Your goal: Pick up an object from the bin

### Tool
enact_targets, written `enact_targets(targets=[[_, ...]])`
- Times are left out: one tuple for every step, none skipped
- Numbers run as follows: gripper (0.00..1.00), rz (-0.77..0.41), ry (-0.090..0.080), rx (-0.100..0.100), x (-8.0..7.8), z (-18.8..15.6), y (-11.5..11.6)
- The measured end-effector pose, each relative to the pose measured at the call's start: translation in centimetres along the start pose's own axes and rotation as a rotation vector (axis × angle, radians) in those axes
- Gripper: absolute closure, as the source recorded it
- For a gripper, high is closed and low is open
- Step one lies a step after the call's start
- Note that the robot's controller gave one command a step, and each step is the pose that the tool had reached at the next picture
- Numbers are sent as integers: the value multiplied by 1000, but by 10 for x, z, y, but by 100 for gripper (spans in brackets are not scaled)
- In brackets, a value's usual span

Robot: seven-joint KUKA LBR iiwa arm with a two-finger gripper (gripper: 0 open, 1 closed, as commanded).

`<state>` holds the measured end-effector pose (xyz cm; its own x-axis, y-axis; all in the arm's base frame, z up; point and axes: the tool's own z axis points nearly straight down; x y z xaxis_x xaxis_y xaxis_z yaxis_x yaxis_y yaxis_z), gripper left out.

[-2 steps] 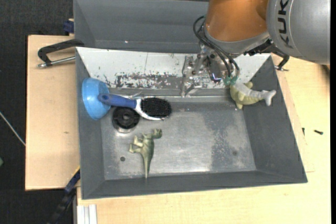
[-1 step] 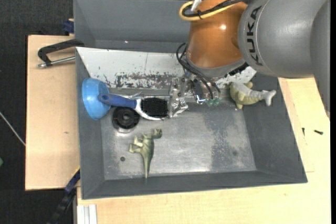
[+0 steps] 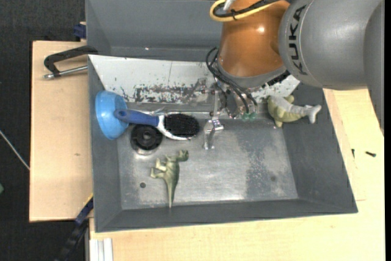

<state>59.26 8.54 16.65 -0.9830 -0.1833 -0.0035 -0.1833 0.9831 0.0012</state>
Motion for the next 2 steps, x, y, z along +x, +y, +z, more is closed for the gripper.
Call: enact_targets(targets=[[0, -85, -8, 2, -4, 95, 28], [100, -83, -17, 2, -6, 90, 26]])
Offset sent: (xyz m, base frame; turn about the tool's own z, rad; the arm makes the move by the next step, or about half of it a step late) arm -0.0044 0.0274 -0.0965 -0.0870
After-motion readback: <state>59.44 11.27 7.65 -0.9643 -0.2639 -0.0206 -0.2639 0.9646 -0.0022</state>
